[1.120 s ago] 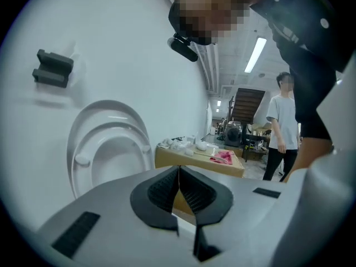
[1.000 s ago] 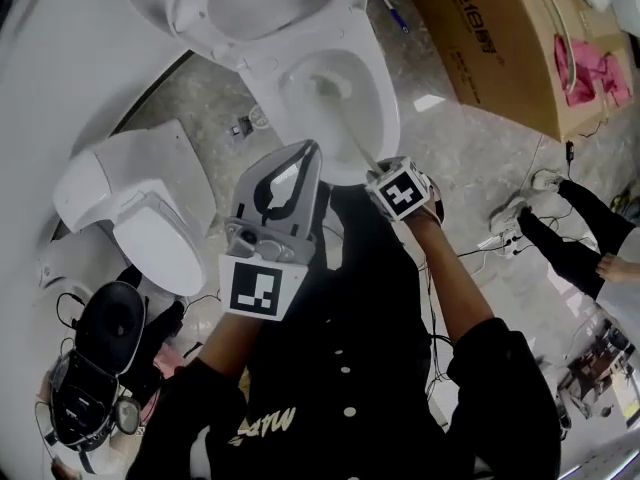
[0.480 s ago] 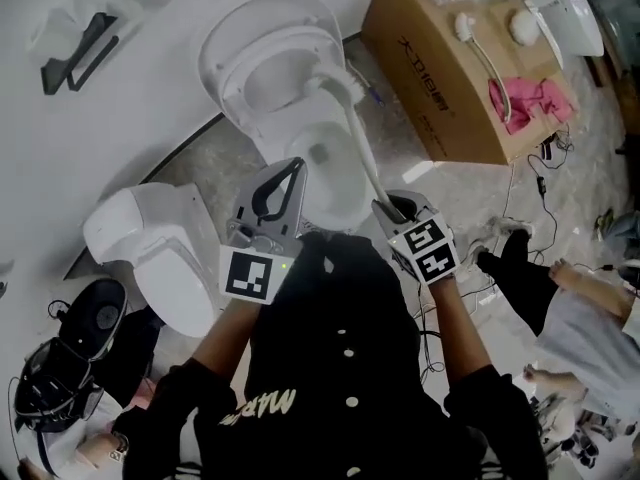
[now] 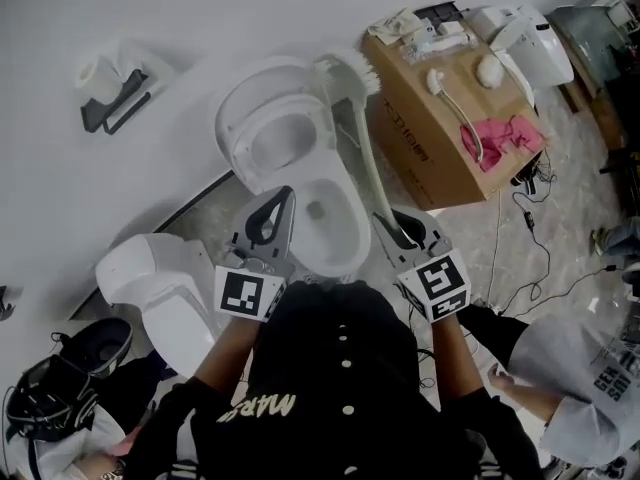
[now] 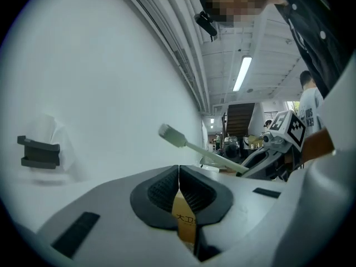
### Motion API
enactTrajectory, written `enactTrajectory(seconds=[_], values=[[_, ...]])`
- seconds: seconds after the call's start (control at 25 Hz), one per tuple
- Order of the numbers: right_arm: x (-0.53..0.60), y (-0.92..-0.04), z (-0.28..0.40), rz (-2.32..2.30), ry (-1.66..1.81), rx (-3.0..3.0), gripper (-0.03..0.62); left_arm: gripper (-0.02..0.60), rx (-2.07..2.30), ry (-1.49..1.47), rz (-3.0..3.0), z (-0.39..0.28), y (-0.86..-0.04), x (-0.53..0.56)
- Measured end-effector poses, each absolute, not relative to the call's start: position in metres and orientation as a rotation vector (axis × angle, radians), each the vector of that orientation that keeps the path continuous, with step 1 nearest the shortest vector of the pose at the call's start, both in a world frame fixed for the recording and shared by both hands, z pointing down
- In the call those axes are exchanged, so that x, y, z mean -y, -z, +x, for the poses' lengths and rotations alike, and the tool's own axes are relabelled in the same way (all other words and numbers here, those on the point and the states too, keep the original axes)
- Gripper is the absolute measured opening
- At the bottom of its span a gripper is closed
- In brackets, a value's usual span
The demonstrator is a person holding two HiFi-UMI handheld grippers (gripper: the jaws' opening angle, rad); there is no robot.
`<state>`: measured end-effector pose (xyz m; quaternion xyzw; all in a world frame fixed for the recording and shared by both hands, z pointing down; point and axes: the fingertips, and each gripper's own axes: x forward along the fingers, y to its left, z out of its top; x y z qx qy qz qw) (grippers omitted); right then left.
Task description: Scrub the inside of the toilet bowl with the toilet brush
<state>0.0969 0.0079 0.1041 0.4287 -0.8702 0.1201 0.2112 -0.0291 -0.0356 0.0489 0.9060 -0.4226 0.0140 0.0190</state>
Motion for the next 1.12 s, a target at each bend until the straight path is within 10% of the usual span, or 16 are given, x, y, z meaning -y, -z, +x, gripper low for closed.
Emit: enactTrajectory(seconds=[1.12], values=[[0.007, 0.037, 0.110, 1.502, 0.187, 2.830, 0.074, 0.025, 1.517, 0.072, 2.848, -0.020, 0.033, -0.007]])
